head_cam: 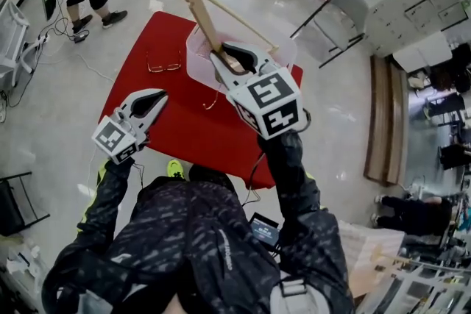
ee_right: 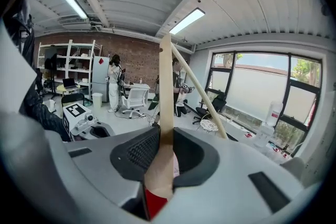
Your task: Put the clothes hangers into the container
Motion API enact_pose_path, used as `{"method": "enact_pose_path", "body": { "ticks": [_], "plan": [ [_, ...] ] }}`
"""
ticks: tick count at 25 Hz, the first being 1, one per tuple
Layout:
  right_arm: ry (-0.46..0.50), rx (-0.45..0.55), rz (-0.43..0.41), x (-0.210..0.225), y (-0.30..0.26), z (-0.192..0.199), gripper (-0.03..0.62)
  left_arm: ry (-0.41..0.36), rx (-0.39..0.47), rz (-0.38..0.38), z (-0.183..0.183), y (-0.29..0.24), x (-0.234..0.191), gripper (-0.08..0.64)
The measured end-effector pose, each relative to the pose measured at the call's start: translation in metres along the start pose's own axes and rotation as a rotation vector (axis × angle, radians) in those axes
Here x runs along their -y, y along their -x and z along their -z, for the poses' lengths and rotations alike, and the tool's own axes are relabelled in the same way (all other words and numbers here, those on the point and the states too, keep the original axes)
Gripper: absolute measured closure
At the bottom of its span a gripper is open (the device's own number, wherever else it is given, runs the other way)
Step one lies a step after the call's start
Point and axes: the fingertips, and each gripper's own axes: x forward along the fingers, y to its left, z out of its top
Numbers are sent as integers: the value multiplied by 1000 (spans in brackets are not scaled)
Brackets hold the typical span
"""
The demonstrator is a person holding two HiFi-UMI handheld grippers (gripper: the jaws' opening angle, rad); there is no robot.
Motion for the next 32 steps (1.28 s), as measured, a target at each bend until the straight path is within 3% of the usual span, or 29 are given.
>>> {"method": "enact_pose_path", "body": {
  "ticks": [17,32],
  "plan": [
    [-140,-198,-35,120,-68,77,505,41,-35,10,12,-28,-25,548],
    [-450,-308,-145,171,-123,147,503,83,-67,-4,29,-48,-49,548]
  ]
}}
